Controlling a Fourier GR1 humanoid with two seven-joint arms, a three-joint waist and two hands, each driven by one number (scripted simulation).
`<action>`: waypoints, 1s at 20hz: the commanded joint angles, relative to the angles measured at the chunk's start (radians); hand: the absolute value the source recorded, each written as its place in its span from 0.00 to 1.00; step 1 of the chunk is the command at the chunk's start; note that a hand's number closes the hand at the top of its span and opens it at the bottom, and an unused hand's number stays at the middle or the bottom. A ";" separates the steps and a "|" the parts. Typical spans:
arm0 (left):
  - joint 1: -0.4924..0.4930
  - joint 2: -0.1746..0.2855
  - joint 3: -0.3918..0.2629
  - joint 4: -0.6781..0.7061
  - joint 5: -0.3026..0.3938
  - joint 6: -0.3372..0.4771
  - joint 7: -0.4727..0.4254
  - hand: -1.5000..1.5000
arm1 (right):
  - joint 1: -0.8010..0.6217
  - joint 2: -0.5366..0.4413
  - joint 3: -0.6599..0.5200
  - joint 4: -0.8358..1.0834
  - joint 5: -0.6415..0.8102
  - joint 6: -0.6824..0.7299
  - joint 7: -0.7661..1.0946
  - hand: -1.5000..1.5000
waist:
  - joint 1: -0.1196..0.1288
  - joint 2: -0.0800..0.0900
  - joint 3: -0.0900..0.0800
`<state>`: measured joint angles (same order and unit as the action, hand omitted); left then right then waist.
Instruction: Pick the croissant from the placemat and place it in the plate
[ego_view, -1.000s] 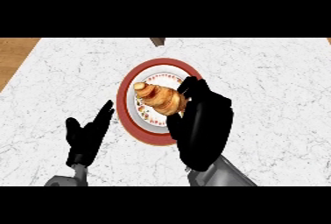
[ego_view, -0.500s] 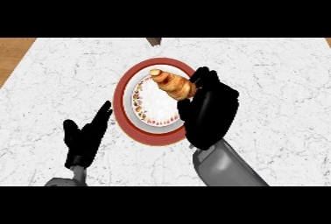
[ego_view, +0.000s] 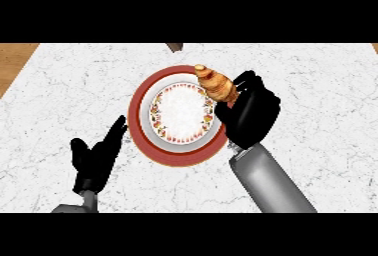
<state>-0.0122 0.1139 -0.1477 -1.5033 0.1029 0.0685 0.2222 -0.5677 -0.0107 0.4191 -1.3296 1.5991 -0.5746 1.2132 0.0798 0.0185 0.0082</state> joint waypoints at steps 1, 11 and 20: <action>-0.030 -0.003 0.017 0.041 0.012 0.005 0.039 0.50 | 0.014 0.010 -0.049 0.131 -0.169 -0.045 0.182 0.00 | -0.001 0.013 -0.006; -0.027 -0.002 0.010 0.040 0.008 -0.009 0.043 0.50 | -0.108 0.010 -0.023 0.365 -0.500 -0.459 -0.109 0.00 | 0.006 0.005 -0.005; -0.007 0.016 0.061 0.065 0.033 -0.019 0.020 0.50 | -0.025 0.010 0.071 0.298 -0.527 -0.789 -0.084 0.00 | -0.045 -0.013 -0.008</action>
<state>-0.0131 0.1158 -0.1271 -1.4919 0.1097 0.0609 0.2351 -0.6520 -0.0049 0.4157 -0.9975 1.0959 -1.1476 1.0494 0.0576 0.0078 0.0078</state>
